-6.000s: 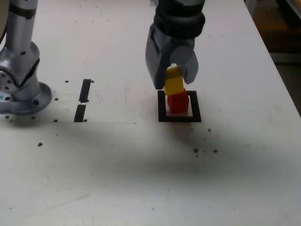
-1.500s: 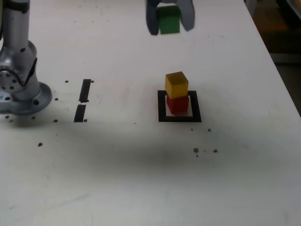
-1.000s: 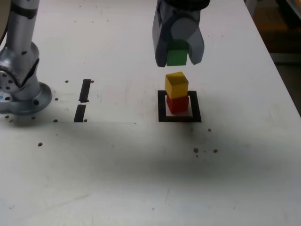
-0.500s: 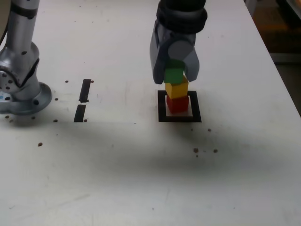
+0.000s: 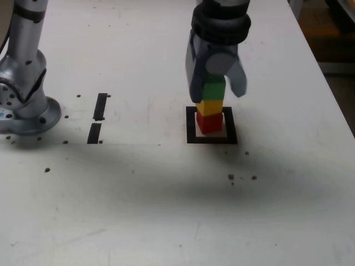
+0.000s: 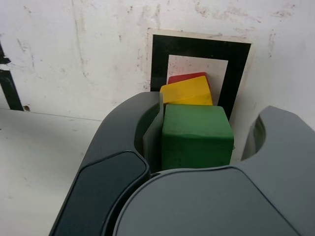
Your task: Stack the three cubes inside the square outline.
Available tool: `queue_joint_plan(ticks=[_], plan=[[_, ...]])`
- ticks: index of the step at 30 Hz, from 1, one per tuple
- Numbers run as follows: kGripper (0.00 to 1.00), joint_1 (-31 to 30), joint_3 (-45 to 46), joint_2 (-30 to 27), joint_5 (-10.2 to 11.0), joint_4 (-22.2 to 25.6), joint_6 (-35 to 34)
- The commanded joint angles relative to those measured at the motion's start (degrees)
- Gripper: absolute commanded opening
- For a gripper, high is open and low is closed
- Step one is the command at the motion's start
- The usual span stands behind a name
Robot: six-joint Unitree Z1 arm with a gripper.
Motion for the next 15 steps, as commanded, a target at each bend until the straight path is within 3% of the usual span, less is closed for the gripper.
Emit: queue_joint_plan(ticks=[1, 8, 15], plan=[[0.93, -0.10, 0.26, 0.15, 0.04, -0.65, 0.17], [1.00, -0.10, 0.67, -1.31, 1.34, 0.40, -0.08], [1.00, -0.05, 1.26, -9.80, 2.20, 8.05, -0.06]])
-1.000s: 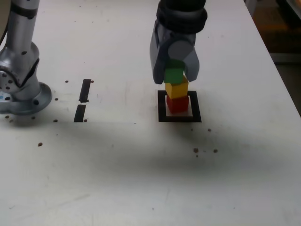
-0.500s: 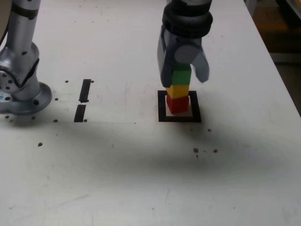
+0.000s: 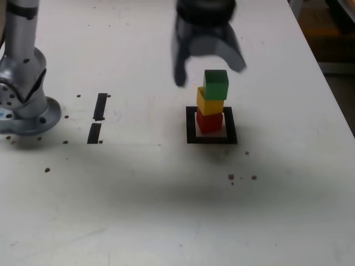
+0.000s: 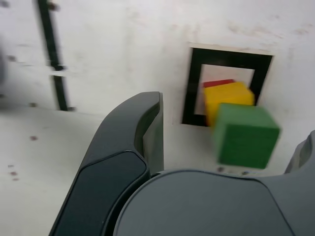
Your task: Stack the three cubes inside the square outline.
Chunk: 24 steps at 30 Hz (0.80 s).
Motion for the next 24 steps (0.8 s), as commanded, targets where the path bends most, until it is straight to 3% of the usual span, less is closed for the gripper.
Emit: queue_joint_plan(ticks=[1, 5, 10, 14, 18, 24], plan=[[1.00, 0.06, 0.81, -4.62, 0.29, 1.41, 0.61], [1.00, 1.33, 5.16, -12.76, 0.67, 3.13, 3.36], [1.00, 4.01, 17.54, -20.39, 0.50, 0.83, 5.03], [1.00, 5.01, 29.07, -23.02, -0.31, -5.48, 5.17], [1.00, 5.05, 39.46, -23.20, -1.51, -14.82, 5.76], [1.00, 5.06, 47.14, -22.56, -1.85, -23.45, 6.73]])
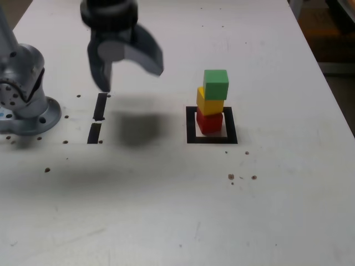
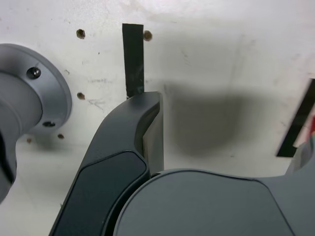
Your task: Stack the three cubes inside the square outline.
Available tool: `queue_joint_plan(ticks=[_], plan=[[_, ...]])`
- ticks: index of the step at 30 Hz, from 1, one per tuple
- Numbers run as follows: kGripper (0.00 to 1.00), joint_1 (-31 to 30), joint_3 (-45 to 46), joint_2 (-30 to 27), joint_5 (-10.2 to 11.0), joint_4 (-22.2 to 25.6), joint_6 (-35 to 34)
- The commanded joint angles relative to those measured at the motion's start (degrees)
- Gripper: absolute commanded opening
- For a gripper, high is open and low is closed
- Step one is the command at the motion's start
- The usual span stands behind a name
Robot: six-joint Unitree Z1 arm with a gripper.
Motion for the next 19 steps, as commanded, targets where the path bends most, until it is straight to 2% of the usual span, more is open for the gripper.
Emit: queue_joint_plan(ticks=[1, 19], plan=[[1.00, 0.05, 6.39, 0.48, -0.04, -0.72, 0.16], [1.00, -2.02, 12.62, -0.58, -3.42, -3.08, 0.56]])
